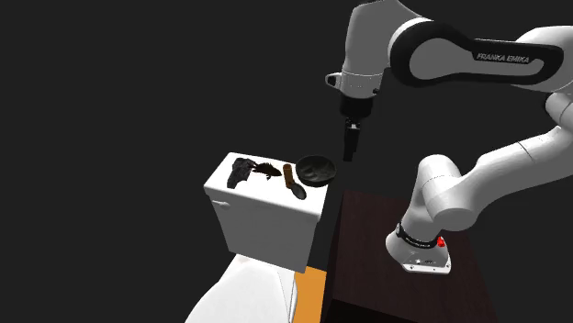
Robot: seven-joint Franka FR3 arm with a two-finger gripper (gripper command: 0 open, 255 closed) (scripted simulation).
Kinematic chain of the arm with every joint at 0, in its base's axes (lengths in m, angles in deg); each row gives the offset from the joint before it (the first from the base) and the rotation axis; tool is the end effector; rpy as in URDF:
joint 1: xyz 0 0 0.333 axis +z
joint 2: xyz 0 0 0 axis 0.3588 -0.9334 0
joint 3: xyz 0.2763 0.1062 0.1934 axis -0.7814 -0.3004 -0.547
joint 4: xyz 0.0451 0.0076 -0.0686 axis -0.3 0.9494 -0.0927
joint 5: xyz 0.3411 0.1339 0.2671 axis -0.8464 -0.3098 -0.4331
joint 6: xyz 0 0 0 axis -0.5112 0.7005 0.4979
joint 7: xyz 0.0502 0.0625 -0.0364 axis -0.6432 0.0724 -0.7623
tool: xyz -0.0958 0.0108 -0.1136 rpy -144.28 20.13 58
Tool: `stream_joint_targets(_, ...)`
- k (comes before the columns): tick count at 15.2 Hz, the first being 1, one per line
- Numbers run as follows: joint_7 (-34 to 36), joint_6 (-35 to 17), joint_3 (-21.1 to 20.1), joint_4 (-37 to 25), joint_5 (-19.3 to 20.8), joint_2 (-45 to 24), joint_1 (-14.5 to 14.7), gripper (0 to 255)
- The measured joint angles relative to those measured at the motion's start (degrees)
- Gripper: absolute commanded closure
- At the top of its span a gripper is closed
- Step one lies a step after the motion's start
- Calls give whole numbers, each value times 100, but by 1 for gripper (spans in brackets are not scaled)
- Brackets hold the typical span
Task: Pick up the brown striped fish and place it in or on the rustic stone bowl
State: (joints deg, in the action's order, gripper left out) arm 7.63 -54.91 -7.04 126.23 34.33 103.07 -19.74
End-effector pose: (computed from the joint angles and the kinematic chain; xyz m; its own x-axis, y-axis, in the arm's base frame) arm 0.3282 0.0261 0.5886 0.9992 0.0354 -0.0186 0.0338 -0.9962 -0.0804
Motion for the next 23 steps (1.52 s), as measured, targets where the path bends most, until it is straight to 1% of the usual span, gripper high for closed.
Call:
stream_joint_targets(2, -23, -84, 18, 7, 17, -90, -12, 0)
stream_joint_targets(5, -92, -455, 80, 42, 76, -482, -61, 0)
stream_joint_targets(8, -192, -883, 173, -108, 149, -1118, -123, 0)
stream_joint_targets(10, -273, -1115, 251, -142, 201, -1423, -171, 0)
stream_joint_targets(14, -430, -1628, 401, -408, 273, -2280, -254, 0)
stream_joint_targets(16, -493, -1765, 466, -671, 290, -2716, -288, 0)
stream_joint_targets(19, -586, -2066, 555, -874, 300, -3279, -340, 0)
stream_joint_targets(23, -693, -2359, 652, -1369, 272, -4139, -399, 0)
